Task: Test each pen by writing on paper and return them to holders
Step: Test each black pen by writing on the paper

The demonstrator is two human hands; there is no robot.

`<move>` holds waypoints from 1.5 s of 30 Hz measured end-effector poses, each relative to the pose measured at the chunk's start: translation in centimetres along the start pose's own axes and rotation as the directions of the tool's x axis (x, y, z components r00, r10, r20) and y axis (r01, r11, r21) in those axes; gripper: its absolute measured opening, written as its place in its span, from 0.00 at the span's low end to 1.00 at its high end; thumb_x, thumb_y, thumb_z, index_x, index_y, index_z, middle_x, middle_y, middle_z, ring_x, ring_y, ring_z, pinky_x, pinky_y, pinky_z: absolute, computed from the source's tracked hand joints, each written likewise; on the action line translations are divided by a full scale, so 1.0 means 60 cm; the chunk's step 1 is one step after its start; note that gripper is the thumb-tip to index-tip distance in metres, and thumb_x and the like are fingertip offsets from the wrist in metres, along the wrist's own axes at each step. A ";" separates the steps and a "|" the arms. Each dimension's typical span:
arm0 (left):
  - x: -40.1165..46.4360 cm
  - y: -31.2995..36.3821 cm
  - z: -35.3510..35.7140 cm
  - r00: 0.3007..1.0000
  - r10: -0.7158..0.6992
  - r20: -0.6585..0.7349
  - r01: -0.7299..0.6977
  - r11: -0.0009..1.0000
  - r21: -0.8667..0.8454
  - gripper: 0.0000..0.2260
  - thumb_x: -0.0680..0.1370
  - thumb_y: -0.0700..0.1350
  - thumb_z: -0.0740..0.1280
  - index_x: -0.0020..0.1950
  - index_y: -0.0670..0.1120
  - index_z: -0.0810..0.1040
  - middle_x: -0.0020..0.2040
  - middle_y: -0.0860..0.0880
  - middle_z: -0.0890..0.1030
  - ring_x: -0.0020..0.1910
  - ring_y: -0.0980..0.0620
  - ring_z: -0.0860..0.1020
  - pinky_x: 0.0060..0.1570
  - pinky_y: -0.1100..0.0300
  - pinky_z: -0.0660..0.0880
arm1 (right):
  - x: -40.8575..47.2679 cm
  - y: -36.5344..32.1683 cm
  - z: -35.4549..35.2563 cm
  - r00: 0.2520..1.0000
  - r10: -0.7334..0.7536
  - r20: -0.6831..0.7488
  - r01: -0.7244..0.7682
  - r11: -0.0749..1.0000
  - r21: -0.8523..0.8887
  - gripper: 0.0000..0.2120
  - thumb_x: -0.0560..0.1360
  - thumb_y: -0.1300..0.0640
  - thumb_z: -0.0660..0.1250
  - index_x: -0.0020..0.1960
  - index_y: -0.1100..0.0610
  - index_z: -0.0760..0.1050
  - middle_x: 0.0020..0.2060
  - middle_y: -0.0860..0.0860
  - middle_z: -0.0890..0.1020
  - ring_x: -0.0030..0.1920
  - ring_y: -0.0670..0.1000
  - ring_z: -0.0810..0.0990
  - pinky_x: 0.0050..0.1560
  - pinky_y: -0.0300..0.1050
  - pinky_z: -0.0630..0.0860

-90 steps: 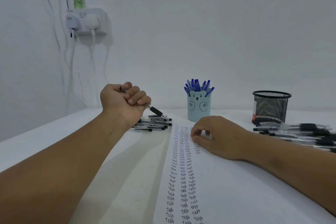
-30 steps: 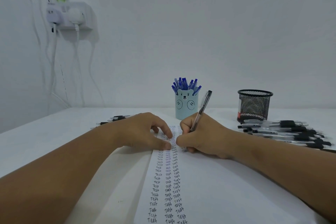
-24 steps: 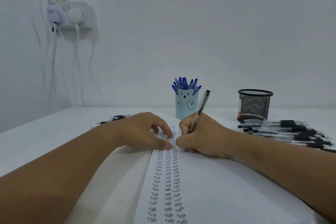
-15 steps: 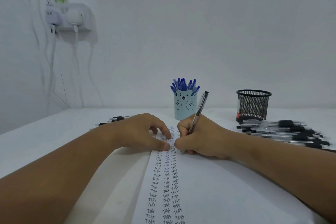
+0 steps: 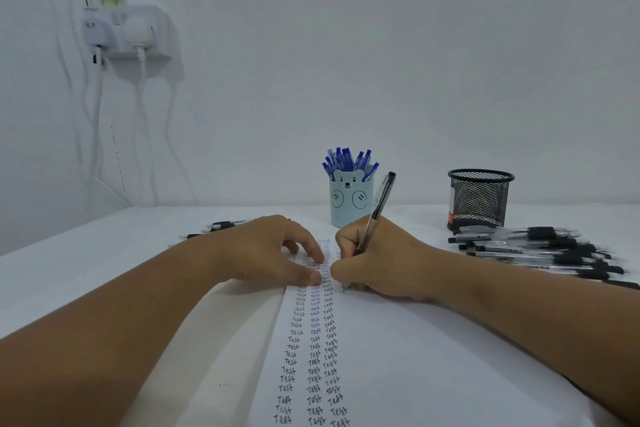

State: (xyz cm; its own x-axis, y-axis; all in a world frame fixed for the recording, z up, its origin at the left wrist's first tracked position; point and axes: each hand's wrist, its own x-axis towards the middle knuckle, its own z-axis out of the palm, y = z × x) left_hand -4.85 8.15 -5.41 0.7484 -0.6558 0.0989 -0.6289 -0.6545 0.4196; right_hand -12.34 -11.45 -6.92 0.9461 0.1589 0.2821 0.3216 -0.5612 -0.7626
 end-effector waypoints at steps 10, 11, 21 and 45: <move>0.000 0.002 -0.001 1.000 0.003 0.009 -0.003 1.000 0.006 0.13 0.71 0.59 0.78 0.54 0.63 0.84 0.54 0.63 0.77 0.59 0.64 0.74 0.64 0.57 0.73 | 0.001 0.000 -0.002 1.000 -0.004 0.018 0.005 1.000 -0.026 0.18 0.70 0.67 0.71 0.27 0.55 0.68 0.24 0.52 0.73 0.27 0.49 0.71 0.29 0.37 0.67; -0.001 0.002 -0.001 1.000 0.005 0.008 -0.005 1.000 0.007 0.13 0.71 0.58 0.78 0.54 0.62 0.84 0.54 0.63 0.77 0.59 0.64 0.74 0.64 0.57 0.73 | 0.001 0.001 -0.002 1.000 -0.009 0.016 0.010 1.000 -0.030 0.17 0.70 0.67 0.71 0.27 0.56 0.69 0.24 0.52 0.73 0.29 0.50 0.71 0.30 0.38 0.67; -0.001 0.001 -0.001 1.000 -0.010 0.007 0.010 1.000 -0.008 0.13 0.70 0.60 0.78 0.53 0.65 0.84 0.56 0.63 0.77 0.59 0.65 0.74 0.64 0.57 0.73 | 0.002 0.005 -0.004 1.000 -0.007 0.027 0.007 1.000 0.002 0.19 0.69 0.68 0.70 0.26 0.54 0.66 0.23 0.51 0.71 0.29 0.52 0.70 0.30 0.39 0.66; -0.001 0.003 0.000 1.000 -0.017 0.006 0.017 1.000 0.006 0.13 0.70 0.60 0.78 0.53 0.64 0.83 0.57 0.63 0.76 0.59 0.65 0.73 0.65 0.57 0.73 | 0.000 0.004 -0.004 0.997 -0.076 0.020 0.078 0.992 -0.099 0.17 0.70 0.67 0.71 0.29 0.59 0.67 0.25 0.54 0.69 0.28 0.48 0.66 0.29 0.36 0.64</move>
State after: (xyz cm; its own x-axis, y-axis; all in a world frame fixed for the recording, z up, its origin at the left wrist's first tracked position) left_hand -5.00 8.12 -5.33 0.7576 -0.6470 0.0865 -0.6177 -0.6677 0.4156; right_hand -12.27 -11.78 -6.96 0.9195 0.2170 0.3277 0.3888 -0.6252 -0.6768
